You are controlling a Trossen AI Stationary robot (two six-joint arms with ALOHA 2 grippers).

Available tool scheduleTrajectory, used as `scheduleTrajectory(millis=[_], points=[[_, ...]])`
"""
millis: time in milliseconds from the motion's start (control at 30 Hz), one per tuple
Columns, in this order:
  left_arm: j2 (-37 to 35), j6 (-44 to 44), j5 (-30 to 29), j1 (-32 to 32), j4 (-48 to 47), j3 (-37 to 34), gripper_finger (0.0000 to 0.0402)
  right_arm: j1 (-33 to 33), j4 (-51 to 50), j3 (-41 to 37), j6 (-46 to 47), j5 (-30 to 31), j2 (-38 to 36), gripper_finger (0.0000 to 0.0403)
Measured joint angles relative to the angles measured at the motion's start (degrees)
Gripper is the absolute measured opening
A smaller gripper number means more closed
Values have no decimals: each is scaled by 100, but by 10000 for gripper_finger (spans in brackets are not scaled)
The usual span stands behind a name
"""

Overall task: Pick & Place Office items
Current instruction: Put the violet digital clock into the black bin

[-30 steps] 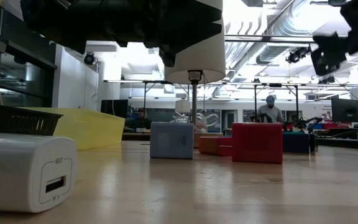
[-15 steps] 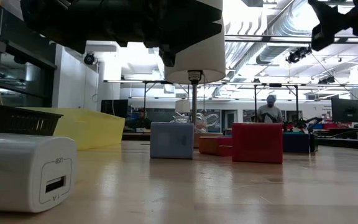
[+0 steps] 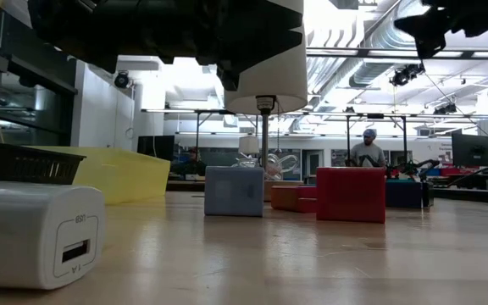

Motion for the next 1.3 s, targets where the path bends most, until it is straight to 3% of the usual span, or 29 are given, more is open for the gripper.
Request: scheduleTrajectory(millis=[300, 600, 867, 1300], points=[[0, 0, 0, 0, 0, 0, 124, -179, -1221, 1005, 74, 302, 1020, 216], [0, 0, 0, 0, 1, 0, 124, -1017, -2497, 1664, 891, 278, 1900, 201], [0, 0, 0, 2, 2, 0, 124, -1821, -2995, 1671, 1648, 3, 2601, 201], [0, 0, 0, 2, 0, 0, 124, -2400, -3378, 1806, 1550, -1077, 3644, 201]])
